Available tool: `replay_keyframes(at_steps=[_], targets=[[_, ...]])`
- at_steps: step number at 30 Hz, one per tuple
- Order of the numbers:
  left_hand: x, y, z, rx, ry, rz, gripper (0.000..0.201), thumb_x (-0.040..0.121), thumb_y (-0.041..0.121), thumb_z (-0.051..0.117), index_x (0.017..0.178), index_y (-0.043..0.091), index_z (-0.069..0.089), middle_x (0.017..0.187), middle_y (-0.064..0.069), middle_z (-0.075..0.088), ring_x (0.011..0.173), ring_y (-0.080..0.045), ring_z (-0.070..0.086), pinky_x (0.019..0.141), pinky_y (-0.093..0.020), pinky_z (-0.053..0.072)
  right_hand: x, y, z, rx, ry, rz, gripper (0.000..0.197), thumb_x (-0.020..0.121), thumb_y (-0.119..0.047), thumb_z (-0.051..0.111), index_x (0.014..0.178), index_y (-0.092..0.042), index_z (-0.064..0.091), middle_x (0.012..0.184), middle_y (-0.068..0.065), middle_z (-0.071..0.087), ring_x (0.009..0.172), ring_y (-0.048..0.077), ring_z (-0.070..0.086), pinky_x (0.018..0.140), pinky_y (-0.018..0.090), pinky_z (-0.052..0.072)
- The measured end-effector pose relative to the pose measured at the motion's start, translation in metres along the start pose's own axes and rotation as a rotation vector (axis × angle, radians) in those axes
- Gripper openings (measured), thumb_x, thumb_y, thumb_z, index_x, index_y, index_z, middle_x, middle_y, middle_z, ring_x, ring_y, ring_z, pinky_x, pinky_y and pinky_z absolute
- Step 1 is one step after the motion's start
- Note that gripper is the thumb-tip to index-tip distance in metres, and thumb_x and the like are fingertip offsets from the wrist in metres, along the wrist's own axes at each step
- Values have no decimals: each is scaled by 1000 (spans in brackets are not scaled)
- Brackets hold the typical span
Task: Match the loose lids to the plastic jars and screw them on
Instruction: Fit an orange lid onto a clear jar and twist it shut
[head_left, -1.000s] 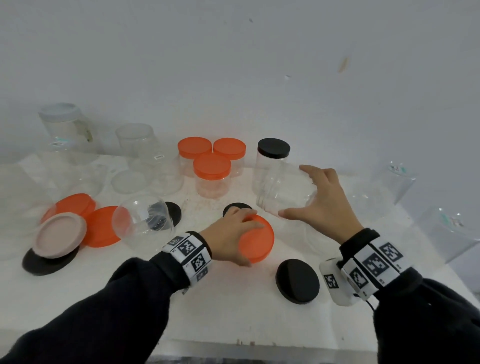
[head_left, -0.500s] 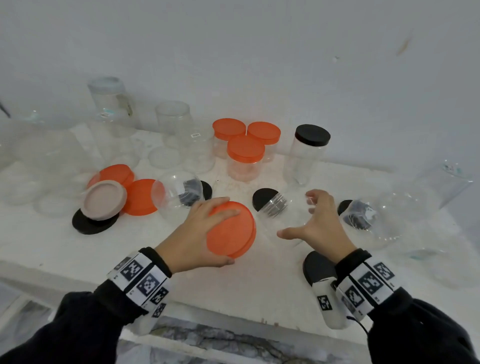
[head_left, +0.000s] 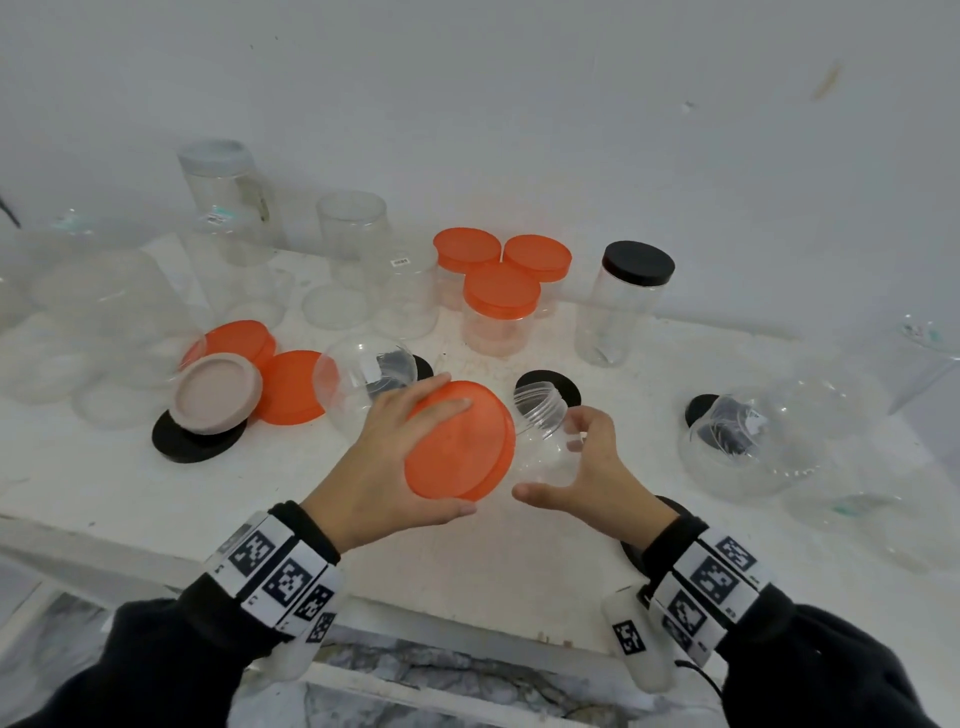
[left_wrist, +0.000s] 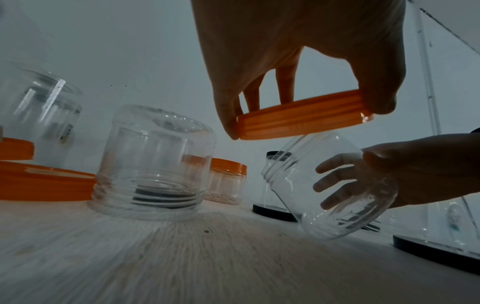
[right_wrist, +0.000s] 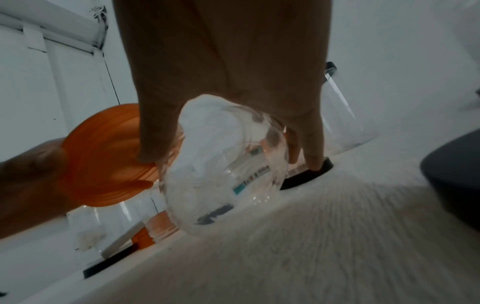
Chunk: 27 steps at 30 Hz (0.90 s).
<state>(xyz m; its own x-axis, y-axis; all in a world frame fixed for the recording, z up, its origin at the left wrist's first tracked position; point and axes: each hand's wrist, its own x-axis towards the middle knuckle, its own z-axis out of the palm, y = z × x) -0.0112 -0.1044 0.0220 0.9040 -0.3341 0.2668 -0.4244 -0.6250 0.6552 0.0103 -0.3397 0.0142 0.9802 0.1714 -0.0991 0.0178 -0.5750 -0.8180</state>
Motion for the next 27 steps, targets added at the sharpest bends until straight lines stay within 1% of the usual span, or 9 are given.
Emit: replay_keyframes(at_steps=[3,6,8,10,13,20,22,25,27], targets=[[2,0,0,-9,-1,6,90,55,65,67,135,37,37,149,15,21,132,-8,18,105,-30,21,0,1,-4,35,-34,21,91,64,-26,85,128,-17,20,128,-5,25,124,12,32,97,23,36],[5,1,-1,-3,-9,15,90,55,66,67,135,37,38,149,16,21,132,-6,17,103,-26,19,-2,3,-7,65,-56,57,86,65,-21,85,119,-26,18,128,-7,26,126,10,31,102,27,36],[7,1,-2,2,-10,15,90,55,66,66,135,37,38,149,16,21,132,-6,17,103,-27,19,-3,4,-8,66,-67,73,86,64,-20,85,118,-26,18,128,-7,27,127,9,30,104,28,35],[8,1,-2,-2,-11,15,89,55,66,66,134,39,36,149,16,21,132,-5,17,103,-28,20,-3,5,-10,53,-85,83,90,64,-20,86,124,-23,19,130,-5,28,127,10,31,100,22,36],[11,2,-1,-19,-18,13,88,55,67,66,133,42,35,148,17,21,131,-5,18,103,-29,21,-6,6,-10,58,-133,102,98,65,-17,85,133,-15,15,130,-6,31,118,7,35,82,10,37],[17,4,-1,-16,-41,36,86,54,68,64,131,42,34,146,18,21,129,-3,17,102,-25,18,-9,8,-2,101,-187,79,92,65,-18,85,130,-18,20,132,-4,35,118,8,41,80,9,41],[19,4,1,-10,-62,33,87,53,69,63,131,42,35,146,18,21,129,-4,17,102,-27,19,-9,8,0,109,-183,72,90,64,-18,85,129,-20,23,129,-8,37,117,7,42,83,11,41],[25,7,4,0,-115,40,88,52,71,60,131,40,37,143,18,22,126,0,15,102,-27,20,-10,7,3,109,-176,54,85,64,-17,85,125,-26,27,120,-15,40,112,1,43,78,9,42],[30,9,8,17,-157,49,90,51,71,58,132,37,40,142,17,25,123,2,16,100,-25,21,-10,8,6,113,-176,38,85,63,-18,86,124,-27,29,123,-13,43,114,2,44,79,10,42]])
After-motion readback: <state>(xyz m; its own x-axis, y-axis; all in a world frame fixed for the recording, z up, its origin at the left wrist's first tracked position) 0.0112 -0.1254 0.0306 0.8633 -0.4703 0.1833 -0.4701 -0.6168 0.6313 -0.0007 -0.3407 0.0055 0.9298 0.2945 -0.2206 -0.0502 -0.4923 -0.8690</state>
